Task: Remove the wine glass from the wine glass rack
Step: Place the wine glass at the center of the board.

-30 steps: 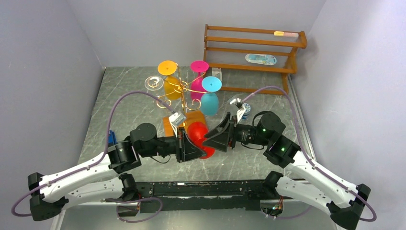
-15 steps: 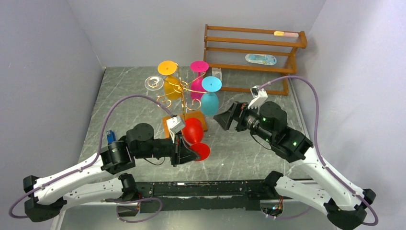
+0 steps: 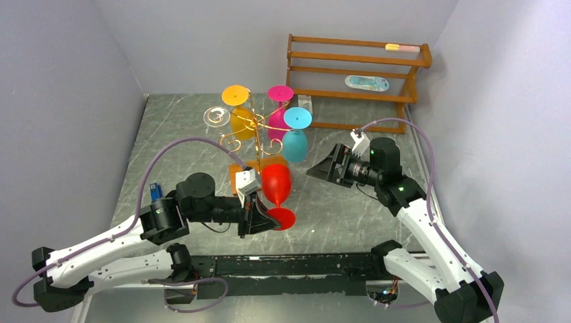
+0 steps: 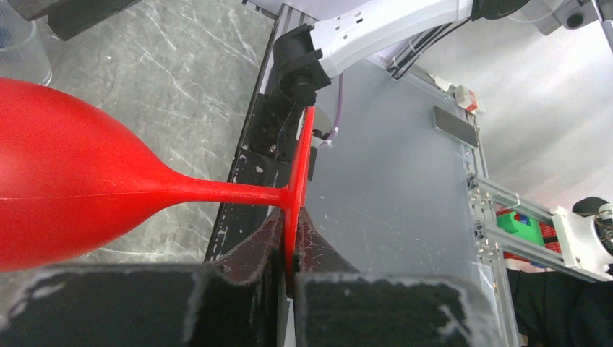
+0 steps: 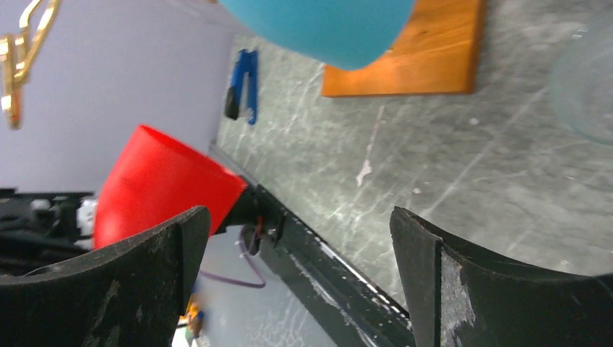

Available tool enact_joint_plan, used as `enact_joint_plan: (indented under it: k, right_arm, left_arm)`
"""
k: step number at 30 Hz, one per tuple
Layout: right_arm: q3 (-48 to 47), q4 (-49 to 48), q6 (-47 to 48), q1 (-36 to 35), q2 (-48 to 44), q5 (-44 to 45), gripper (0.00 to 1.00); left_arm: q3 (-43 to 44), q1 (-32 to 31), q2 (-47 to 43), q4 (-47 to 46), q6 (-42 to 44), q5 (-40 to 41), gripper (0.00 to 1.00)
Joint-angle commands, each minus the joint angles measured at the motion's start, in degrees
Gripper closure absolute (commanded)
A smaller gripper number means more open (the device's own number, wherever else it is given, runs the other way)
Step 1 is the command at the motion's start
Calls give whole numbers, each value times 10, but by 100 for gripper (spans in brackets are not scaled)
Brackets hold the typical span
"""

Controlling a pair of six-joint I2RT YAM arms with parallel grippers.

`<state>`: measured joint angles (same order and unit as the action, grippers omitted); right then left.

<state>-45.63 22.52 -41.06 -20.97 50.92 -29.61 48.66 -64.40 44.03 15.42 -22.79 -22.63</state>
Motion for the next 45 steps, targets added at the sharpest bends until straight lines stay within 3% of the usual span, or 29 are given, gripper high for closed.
enact_joint_plan:
  k: [1, 12, 20, 28, 33, 39, 45]
  right_arm:
    - [13, -87, -37, 4, -28, -92, 0]
    - [73, -311, -121, 3, -61, -270, 5]
    - [57, -312, -113, 3, -61, -298, 6]
    - [24, -251, -70, 3, -33, -307, 8]
    - [34, -299, -121, 1, -13, -368, 16]
    - [6, -215, -60, -7, 12, -413, 24]
    - [18, -305, -122, -30, 15, -456, 35]
  left_arm:
    - [6, -5, -9, 9, 47, -9, 95]
    - [-52, -4, -57, -49, 101, -63, 95]
    - [-78, -4, -56, -91, 132, -136, 95]
    - [-68, -5, -39, -94, 142, -198, 95]
    - [-67, -5, -44, -90, 152, -192, 95]
    - [-74, -5, -49, -112, 146, -197, 95]
    - [-72, -5, -34, -106, 150, -199, 95]
